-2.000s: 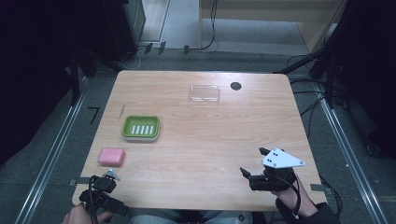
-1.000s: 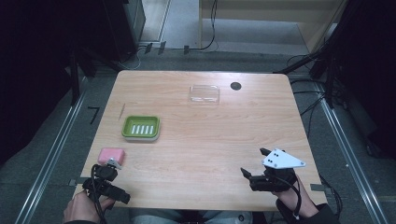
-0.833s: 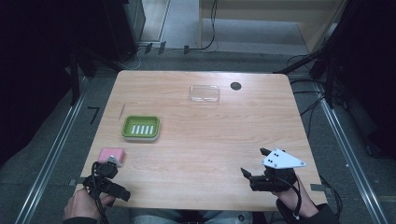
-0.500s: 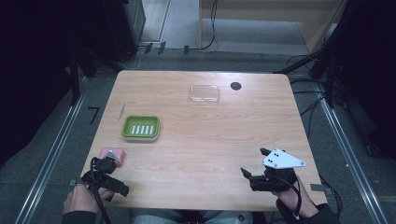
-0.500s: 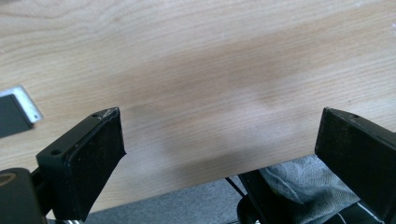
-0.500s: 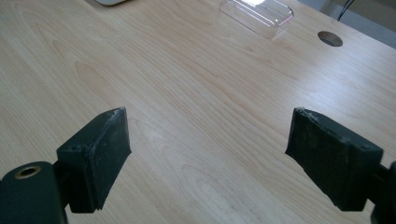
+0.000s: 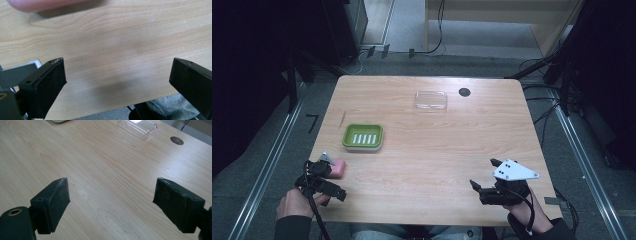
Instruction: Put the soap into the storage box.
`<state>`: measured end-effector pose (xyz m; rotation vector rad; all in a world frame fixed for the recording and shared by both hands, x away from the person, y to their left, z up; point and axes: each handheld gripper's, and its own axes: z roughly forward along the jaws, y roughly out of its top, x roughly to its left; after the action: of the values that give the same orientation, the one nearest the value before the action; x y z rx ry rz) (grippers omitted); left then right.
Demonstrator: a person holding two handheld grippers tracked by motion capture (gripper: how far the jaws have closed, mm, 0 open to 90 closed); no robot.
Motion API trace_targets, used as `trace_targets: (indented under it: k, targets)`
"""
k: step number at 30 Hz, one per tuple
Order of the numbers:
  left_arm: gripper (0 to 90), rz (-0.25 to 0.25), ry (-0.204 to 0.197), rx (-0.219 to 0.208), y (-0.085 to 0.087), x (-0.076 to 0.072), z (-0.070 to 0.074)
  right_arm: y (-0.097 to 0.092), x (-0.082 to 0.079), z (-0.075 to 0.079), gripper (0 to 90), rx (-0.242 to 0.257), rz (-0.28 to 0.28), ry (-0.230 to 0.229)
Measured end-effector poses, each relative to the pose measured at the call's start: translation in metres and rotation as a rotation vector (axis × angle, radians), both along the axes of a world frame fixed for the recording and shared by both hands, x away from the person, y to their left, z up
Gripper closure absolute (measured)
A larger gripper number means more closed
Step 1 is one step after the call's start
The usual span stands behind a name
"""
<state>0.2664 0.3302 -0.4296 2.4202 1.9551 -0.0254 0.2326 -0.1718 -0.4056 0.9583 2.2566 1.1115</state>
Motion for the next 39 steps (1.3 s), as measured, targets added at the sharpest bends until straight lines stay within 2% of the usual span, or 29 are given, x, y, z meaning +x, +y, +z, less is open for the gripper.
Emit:
trace_targets:
  k: [8, 12, 16, 25, 39]
  targets:
    - [1.1, -0.008, -0.010, 0.001, 0.001, 0.010, 0.004, 0.000, 0.000, 0.000, 13.8, -0.001, 0.003, 0.000]
    - [1.0, -0.001, -0.014, -0.007, 0.002, 0.015, 0.005, 0.000, 0.000, 0.000, 13.8, -0.001, 0.003, 0.000]
    - [1.0, 0.016, -0.036, -0.002, 0.005, 0.021, 0.009, 0.000, 0.000, 0.000, 13.8, -0.001, 0.001, 0.001]
    - [1.0, 0.024, -0.044, -0.004, 0.008, 0.035, 0.011, 0.000, 0.000, 0.000, 13.8, -0.001, 0.002, 0.001]
    - [1.0, 0.059, -0.063, 0.013, 0.012, 0.052, 0.007, 0.000, 0.000, 0.000, 13.8, 0.000, 0.000, 0.002]
